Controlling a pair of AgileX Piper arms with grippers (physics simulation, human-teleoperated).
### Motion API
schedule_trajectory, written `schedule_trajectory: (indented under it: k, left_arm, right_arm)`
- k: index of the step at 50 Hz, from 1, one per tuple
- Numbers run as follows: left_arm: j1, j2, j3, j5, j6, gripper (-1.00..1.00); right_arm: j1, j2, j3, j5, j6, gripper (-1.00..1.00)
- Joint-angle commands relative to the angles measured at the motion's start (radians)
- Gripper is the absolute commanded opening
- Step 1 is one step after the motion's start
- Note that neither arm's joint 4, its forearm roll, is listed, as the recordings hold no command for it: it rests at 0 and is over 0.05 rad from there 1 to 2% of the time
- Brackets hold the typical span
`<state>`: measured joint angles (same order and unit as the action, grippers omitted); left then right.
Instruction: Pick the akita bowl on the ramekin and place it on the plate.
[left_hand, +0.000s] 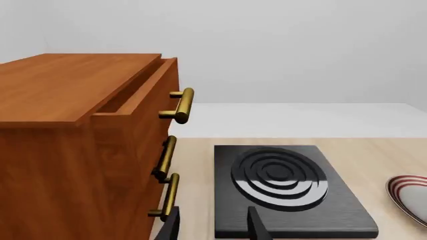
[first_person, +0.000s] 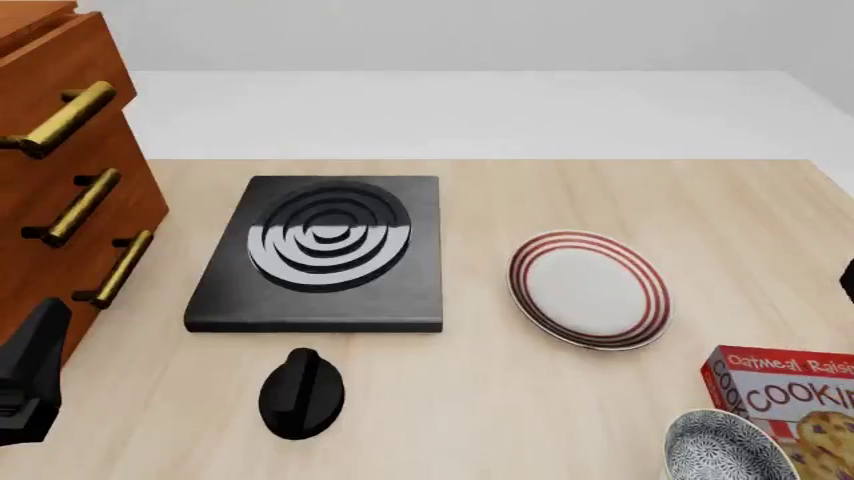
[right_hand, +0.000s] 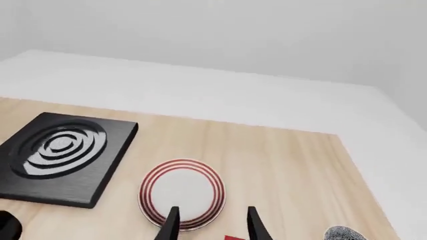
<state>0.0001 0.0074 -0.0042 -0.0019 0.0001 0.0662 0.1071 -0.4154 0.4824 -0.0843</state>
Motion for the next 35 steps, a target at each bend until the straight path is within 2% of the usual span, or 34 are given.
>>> schedule_trajectory:
  k: [1, 2, 4, 6, 8, 10, 12, 13, 15, 21, 24, 26, 27, 32, 35]
  left_arm:
    - [0.0, 0.0, 0.0, 0.0, 0.0, 1.0]
    - [0.0, 0.0, 0.0, 0.0, 0.0, 1.0]
    - [0.0, 0.0, 0.0, 0.0, 0.0, 1.0]
    - [0.0, 0.0, 0.0, 0.0, 0.0, 1.0]
    - [0.0, 0.0, 0.0, 0.0, 0.0, 1.0]
    - [0.0, 0.0, 0.0, 0.0, 0.0, 1.0]
    - [0.0, 0.0, 0.0, 0.0, 0.0, 1.0]
    - [0.0, 0.0, 0.0, 0.0, 0.0, 1.0]
    - [0.0, 0.0, 0.0, 0.0, 0.0, 1.0]
    - [0.0, 0.0, 0.0, 0.0, 0.0, 1.0]
    - [0.0, 0.0, 0.0, 0.0, 0.0, 1.0]
    - [0.0, 0.0, 0.0, 0.0, 0.0, 1.0]
    - [0.0, 0.0, 0.0, 0.0, 0.0, 1.0]
    - [0.0, 0.0, 0.0, 0.0, 0.0, 1.0]
    - [0.0, 0.0, 0.0, 0.0, 0.0, 1.0]
  right_arm:
    - [0.111, -0.006, -0.35, 0.47, -0.088, 1.0]
    - [0.111, -0.006, -0.35, 0.47, -0.088, 1.0]
    - [0.141, 0.008, -0.392, 0.533, -0.071, 1.0]
    - [0.143, 0.011, -0.418, 0.586, -0.107, 1.0]
    - [0.173, 0.013, -0.445, 0.62, -0.095, 1.0]
    - [0.192, 0.017, -0.428, 0.646, -0.108, 1.0]
    - [0.215, 0.033, -0.399, 0.665, -0.077, 1.0]
    - [0.211, 0.018, -0.403, 0.674, -0.112, 1.0]
    - [0.249, 0.035, -0.396, 0.692, -0.092, 1.0]
    - [0.29, 0.062, -0.396, 0.709, -0.09, 1.0]
    - [0.315, 0.079, -0.365, 0.707, -0.053, 1.0]
    - [0.309, 0.067, -0.36, 0.716, -0.064, 1.0]
    - [0.325, 0.079, -0.343, 0.716, -0.043, 1.0]
    - [0.325, 0.063, -0.318, 0.733, -0.062, 1.0]
    - [0.342, 0.066, -0.297, 0.729, -0.054, 1.0]
